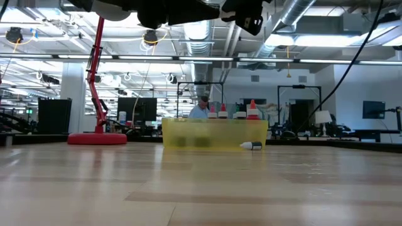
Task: Pick & Place food coloring
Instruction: Put the small green food coloring bottle into the yellow bin
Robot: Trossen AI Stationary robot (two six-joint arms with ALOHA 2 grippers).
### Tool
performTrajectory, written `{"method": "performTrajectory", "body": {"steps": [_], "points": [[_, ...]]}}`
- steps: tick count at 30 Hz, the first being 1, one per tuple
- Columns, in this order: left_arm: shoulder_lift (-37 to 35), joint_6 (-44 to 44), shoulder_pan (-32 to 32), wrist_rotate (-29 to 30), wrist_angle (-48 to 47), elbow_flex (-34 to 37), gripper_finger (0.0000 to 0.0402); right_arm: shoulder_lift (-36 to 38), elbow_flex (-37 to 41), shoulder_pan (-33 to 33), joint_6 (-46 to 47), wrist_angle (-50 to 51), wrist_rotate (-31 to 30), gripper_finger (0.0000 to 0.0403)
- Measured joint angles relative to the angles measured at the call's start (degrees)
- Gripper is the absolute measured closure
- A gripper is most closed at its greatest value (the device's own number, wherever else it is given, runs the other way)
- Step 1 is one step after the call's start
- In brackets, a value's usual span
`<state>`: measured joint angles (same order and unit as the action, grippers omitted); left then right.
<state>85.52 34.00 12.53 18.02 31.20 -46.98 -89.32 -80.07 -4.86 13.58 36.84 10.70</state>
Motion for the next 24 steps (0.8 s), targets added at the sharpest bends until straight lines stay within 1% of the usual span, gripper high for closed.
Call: {"method": "performTrajectory", "body": {"steps": [2, 5, 9, 12, 16, 18, 20, 24], "points": [[0.0, -0.1, 0.0, -0.2, -0.2, 0.0, 0.0333, 0.0, 0.0, 0.0, 0.0, 0.0, 0.1, 0.0349], [0.0, -0.4, 0.0, -2.8, -0.2, 0.0, 0.0353, 0.0, 0.0, 0.0, 0.1, 0.1, 0.2, 0.0349], [0.0, -1.8, -0.1, -5.3, -0.2, 0.0, 0.0352, 0.0, 0.0, 0.0, 0.6, 0.2, 0.6, 0.0339], [0.0, -3.7, 0.0, -5.8, -0.6, 0.0, 0.0346, 0.0, 0.0, 0.1, 0.5, 0.5, 2.1, 0.0314], [0.0, -6.4, 0.0, -6.3, -0.6, 0.0, 0.0348, 0.1, -0.1, 0.1, 0.5, 1.0, 2.9, 0.0263], [0.0, -8.1, 0.0, -6.2, -0.6, 0.0, 0.0349, 0.1, -2.2, 0.5, -1.1, 5.3, 3.1, 0.0238], [0.0, -9.2, 0.0, -5.7, -0.3, 0.0, 0.0348, 0.1, -6.4, 1.1, -3.3, 11.8, 3.0, 0.0217], [0.0, -10.7, 0.0, -5.5, 1.0, 0.1, 0.0348, 0.2, -16.1, 2.4, -6.4, 23.9, 2.0, 0.0194]]}}
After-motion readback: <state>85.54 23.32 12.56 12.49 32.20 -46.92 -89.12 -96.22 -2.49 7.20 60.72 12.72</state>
